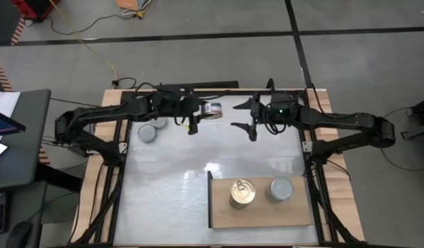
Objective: Stack canned seafood by type on shelf
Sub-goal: Stack the blue pink tuna can on top of the blue pink tuna can on the shelf, then stack the green tuna can on top of the green tuna can on the shelf
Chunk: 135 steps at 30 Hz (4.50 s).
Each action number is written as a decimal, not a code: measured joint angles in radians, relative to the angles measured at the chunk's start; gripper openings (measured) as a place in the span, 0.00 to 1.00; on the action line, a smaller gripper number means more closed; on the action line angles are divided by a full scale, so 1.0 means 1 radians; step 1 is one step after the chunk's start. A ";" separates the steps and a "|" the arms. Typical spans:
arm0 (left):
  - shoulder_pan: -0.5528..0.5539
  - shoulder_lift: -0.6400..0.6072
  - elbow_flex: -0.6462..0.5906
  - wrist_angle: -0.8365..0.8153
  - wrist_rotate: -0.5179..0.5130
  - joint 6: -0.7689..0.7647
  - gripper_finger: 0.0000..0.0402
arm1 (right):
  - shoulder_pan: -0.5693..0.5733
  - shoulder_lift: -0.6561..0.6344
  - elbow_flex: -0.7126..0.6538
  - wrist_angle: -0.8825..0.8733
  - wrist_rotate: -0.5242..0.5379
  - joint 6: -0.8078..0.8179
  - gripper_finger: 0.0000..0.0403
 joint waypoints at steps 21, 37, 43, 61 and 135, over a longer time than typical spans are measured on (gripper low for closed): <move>-0.176 0.021 0.045 0.160 0.150 -0.293 0.44 | 0.128 -0.041 0.109 -0.364 0.100 0.060 0.91; -0.392 0.169 0.262 0.005 0.256 -0.662 0.45 | 0.159 -0.270 0.189 -0.737 0.096 0.223 0.90; -0.449 0.274 0.394 -0.087 0.228 -0.695 0.45 | 0.210 -0.399 0.092 -0.681 0.155 0.274 0.90; -0.445 0.501 0.704 -0.321 0.411 -0.822 0.45 | 0.254 -0.647 -0.195 -0.417 0.231 0.297 0.90; -0.353 -0.293 -0.457 -0.301 -0.549 -0.690 0.72 | 0.203 -0.486 -0.195 -0.195 0.230 0.289 0.90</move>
